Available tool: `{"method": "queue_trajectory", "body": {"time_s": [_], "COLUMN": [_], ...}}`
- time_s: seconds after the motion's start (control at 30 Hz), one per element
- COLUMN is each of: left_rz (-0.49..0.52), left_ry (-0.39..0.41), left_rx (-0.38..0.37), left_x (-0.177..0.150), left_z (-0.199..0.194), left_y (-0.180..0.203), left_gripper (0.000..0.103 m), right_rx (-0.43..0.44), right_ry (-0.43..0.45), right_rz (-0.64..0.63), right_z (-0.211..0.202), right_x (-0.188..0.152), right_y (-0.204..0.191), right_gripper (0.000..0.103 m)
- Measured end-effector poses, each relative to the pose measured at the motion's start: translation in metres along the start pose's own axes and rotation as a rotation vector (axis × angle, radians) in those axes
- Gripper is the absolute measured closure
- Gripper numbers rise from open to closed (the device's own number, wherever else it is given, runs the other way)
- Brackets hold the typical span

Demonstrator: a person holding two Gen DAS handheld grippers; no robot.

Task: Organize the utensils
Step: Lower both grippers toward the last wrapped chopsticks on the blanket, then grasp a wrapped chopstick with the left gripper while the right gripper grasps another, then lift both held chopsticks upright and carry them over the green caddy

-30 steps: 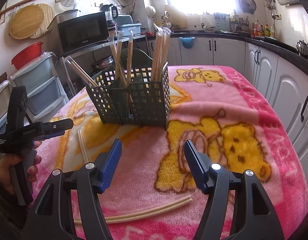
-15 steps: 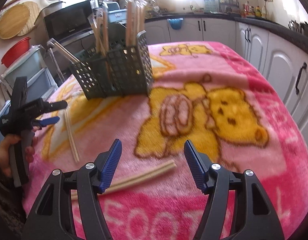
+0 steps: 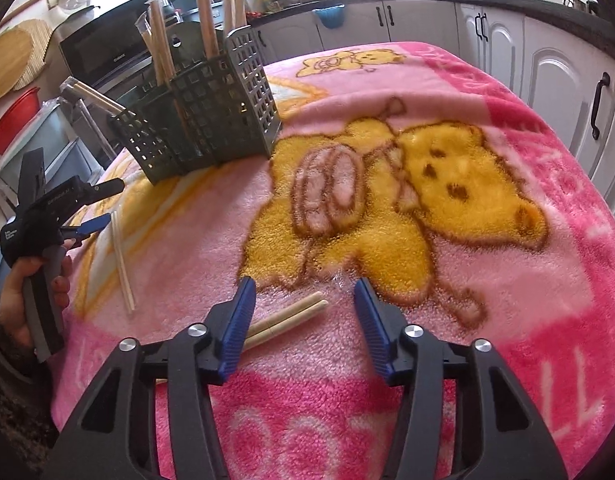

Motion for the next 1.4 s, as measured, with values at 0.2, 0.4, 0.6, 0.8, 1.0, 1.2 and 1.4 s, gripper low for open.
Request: {"method": "queue_trajectory", "body": {"time_s": [0.2,0.4,0.6,0.8,1.0,1.2,1.4], "left_rz": [0.013,0.038,0.015,0.008,-0.015,-0.01,0.021], "left_ry": [0.01,0.015,0.021,0.023,0.059,0.104,0.179], "left_rx": [0.04,0.08,0.094,0.086,0.019,-0.041,-0.126], "left_x": [0.002,0.002,0.003,0.003,0.007,0.015,0.035], "left_z": [0.002,0.001,-0.001,-0.003,-0.013,-0.033,-0.065], "left_y": [-0.006,-0.01,-0.02,-0.022,-0.018,-0.002,0.023], "left_gripper": [0.051,0.072,0.088,0.094,0.1,0.1,0.101], "right_rx": [-0.016,-0.023,-0.022,-0.013,0.006,0.024,0.045], "right_ry": [0.004,0.013,0.023,0.037,0.065,0.119,0.187], "right_rz": [0.011,0.027,0.023,0.027,0.022,-0.012,-0.062], "right_z": [0.001,0.0,0.001,-0.002,-0.007,-0.017,-0.031], "right_x": [0.0,0.0,0.0,0.002,0.006,0.019,0.037], "right_y": [0.006,0.011,0.008,0.006,0.001,-0.011,-0.027], "right_gripper": [0.074,0.09,0.096,0.098,0.098,0.098,0.098]}}
Point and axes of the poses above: each gripper's, at about its wrist camera, not at the fingertips, and z roughly the way its jaws point, y to its right, x to its top, the point moved 2 cm from there along z, roughly the way its jaws point, and after that the axes turned 15 degrees about y, right-handed, at the moved point
